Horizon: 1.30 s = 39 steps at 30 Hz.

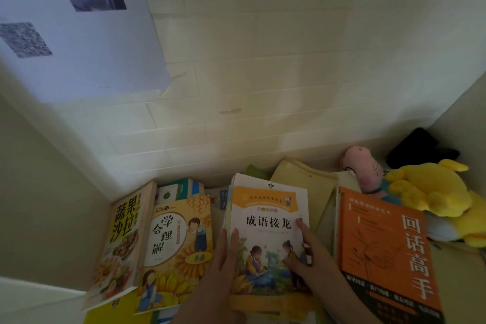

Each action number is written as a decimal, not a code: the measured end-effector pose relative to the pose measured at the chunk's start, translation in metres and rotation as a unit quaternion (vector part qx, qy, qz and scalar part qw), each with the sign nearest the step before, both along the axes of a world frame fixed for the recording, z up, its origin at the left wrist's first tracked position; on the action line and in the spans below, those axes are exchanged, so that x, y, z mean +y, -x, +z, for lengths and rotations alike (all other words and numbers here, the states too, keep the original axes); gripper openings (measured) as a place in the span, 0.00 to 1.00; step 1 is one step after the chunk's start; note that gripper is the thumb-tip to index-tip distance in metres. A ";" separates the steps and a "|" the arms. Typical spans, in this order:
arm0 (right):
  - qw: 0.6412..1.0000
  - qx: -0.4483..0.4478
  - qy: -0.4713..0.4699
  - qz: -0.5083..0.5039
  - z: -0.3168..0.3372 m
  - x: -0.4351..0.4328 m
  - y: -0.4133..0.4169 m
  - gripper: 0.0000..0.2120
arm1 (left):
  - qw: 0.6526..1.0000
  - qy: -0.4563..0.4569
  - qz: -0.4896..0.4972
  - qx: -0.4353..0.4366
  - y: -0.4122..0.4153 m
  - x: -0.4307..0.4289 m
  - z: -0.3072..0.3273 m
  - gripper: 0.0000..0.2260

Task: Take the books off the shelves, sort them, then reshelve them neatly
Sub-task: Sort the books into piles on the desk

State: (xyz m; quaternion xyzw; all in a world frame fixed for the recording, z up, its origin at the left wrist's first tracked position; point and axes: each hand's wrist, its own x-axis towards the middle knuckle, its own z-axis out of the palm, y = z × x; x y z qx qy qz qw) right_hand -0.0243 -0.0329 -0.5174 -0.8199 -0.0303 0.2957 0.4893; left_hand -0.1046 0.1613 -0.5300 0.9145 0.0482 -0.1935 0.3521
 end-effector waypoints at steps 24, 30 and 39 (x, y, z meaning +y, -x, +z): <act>0.987 0.050 -0.115 -0.097 0.001 0.014 -0.007 0.17 | 0.951 0.257 0.169 0.008 -0.010 0.008 0.010 0.47; 0.987 0.026 -0.127 -0.090 0.000 0.015 -0.011 0.18 | 0.943 0.210 0.258 -0.002 -0.016 0.047 0.005 0.34; 0.988 0.020 -0.111 -0.106 -0.005 0.014 -0.007 0.25 | 0.967 -0.214 0.134 -0.025 -0.076 0.107 -0.044 0.33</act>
